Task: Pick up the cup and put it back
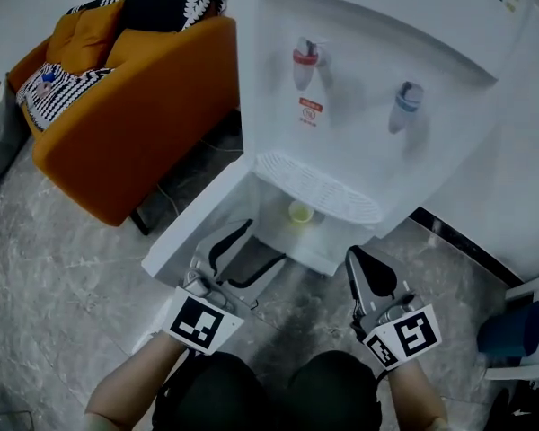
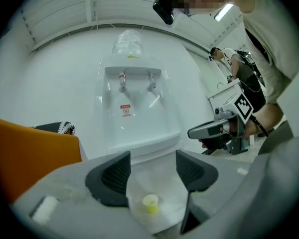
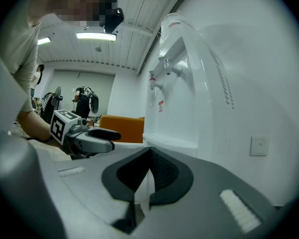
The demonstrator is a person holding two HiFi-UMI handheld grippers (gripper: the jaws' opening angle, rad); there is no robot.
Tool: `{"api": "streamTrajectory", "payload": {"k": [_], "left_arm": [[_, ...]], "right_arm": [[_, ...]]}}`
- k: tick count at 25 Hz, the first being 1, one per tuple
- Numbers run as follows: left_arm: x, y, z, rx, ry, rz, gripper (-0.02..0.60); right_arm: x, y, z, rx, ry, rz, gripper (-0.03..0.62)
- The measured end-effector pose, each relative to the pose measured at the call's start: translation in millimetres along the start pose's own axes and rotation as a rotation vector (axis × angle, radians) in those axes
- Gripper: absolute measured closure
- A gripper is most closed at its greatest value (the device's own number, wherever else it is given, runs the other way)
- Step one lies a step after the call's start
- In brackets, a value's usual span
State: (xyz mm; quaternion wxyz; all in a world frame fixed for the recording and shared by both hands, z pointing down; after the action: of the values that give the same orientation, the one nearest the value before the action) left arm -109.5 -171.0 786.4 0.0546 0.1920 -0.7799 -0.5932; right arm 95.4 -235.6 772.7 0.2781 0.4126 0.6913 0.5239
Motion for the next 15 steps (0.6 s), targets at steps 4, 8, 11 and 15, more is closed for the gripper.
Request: {"api": "streamTrajectory", "payload": {"k": [4,8,11,15], "left_arm": [[0,15,-19,0.002,0.025,0.011,0.287],[-1,32,-49,0.014,0.046,-0.012,0.282],[4,50,-75,0.013,0.05,-0.062,0.278],[12,75,-103,-0.012,0.034,-0.023,0.278]], "right_arm": [[-1,12,-9,-0.004,-0.014,0.009,0.591],[0,27,-24,0.001,-0.026,0.011,0.591],[1,43,-38,0.012,-0.009,-0.003,0.591],[2,66,-54,0.016,0.038,-0.013,0.591]]}}
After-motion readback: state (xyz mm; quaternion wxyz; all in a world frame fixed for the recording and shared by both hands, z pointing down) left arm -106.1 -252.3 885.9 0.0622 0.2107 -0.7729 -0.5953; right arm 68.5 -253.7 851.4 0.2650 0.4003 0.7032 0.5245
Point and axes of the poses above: the fingertips, and each gripper's own axes: z backward along the fingers, x to its left, y out of its underside, the point moved 7 cm from there along z, backward along the fingers, and after that the axes turned 15 degrees about x, right-handed, at the moved point
